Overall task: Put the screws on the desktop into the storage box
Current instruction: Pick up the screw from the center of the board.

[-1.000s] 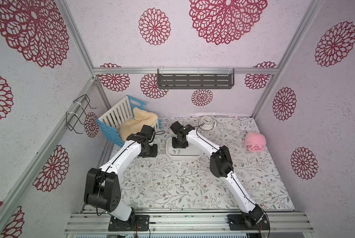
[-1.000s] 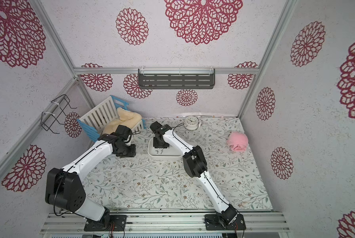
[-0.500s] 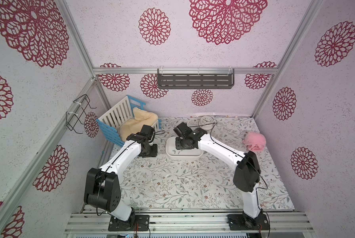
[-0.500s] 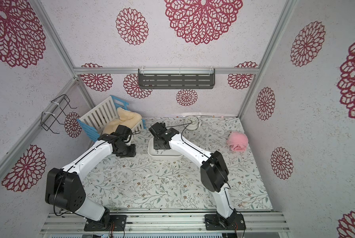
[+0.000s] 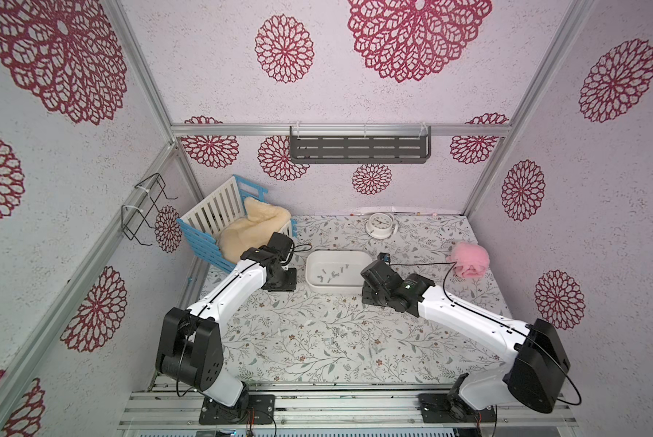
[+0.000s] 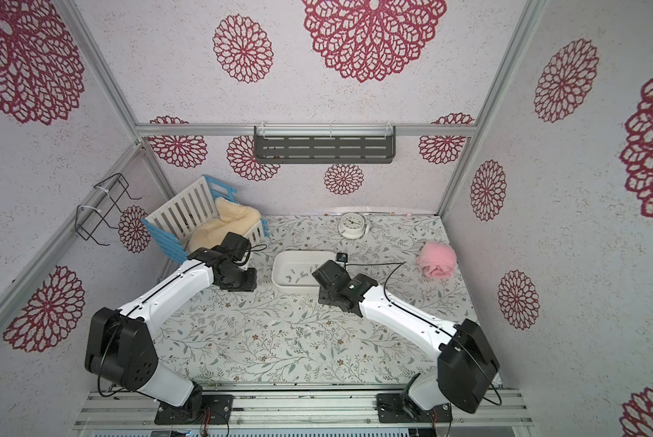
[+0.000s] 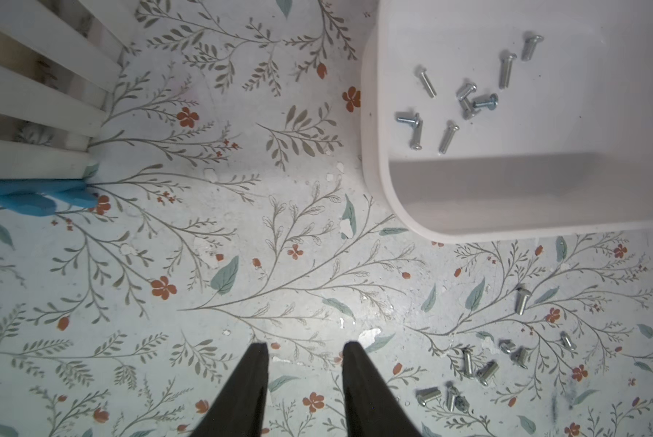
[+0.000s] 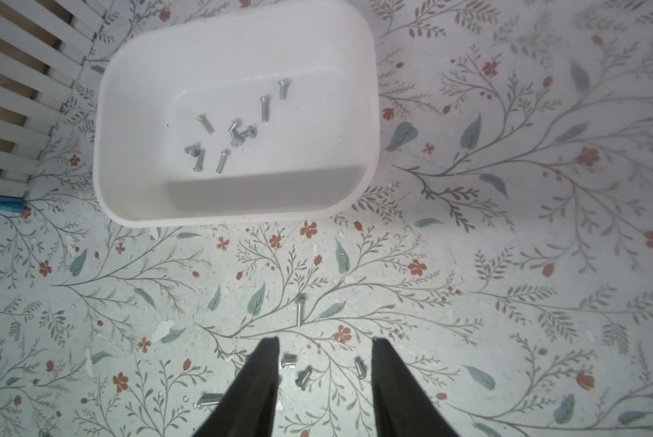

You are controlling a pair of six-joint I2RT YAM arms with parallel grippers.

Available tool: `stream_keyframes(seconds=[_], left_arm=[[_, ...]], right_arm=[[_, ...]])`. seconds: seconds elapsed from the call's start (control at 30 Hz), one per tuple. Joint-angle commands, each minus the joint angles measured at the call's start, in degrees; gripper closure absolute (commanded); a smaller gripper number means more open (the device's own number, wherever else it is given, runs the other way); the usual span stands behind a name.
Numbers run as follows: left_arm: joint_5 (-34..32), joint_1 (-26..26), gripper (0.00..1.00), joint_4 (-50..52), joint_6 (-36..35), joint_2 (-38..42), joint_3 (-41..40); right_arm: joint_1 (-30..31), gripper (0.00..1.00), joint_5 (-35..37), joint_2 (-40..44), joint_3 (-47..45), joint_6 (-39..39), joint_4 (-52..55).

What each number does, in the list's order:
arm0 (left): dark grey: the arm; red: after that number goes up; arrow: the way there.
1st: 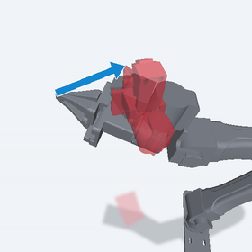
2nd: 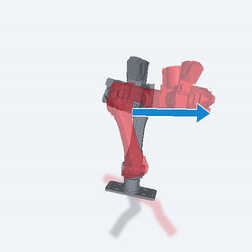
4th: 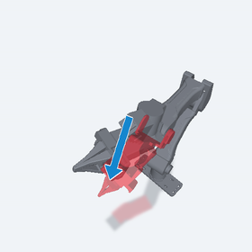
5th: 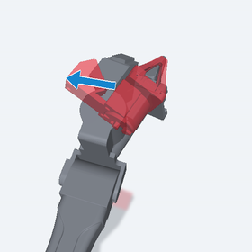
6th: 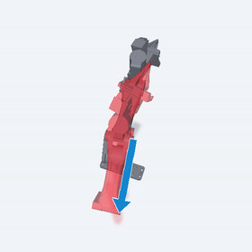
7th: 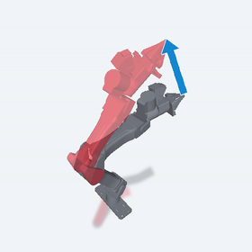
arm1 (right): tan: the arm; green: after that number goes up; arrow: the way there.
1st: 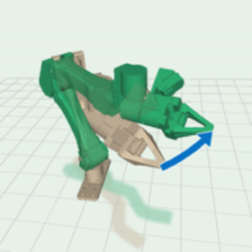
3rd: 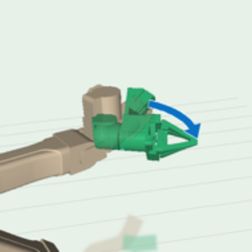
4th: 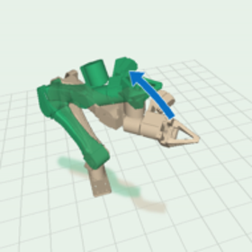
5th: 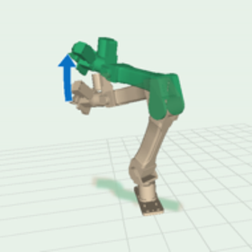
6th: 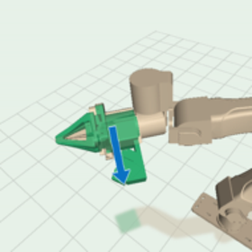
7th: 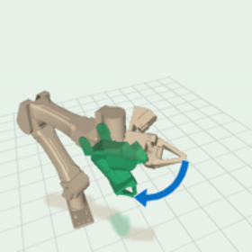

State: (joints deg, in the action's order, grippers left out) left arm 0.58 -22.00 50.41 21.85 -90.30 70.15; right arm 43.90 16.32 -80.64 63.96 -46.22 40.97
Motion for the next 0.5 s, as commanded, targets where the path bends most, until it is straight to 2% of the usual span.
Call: stream_keyframes(seconds=[0.0,0.3,0.47], left_arm=[[0.6,-3.8,0.61,-0.4,2.9,1.6,-2.2],[2.3,-15.6,0.60,-0.5,8.9,0.0,-4.8],[4.4,-19.1,0.58,-0.8,10.1,-1.6,-5.2]], right_arm=[[-1.6,0.56,3.4,5.1,-2.4,-2.3,-1.4],[-6.5,0.55,2.3,11.3,-8.3,-2.2,-1.9],[-7.5,0.55,1.5,12.6,-9.9,-2.1,-2.5]])
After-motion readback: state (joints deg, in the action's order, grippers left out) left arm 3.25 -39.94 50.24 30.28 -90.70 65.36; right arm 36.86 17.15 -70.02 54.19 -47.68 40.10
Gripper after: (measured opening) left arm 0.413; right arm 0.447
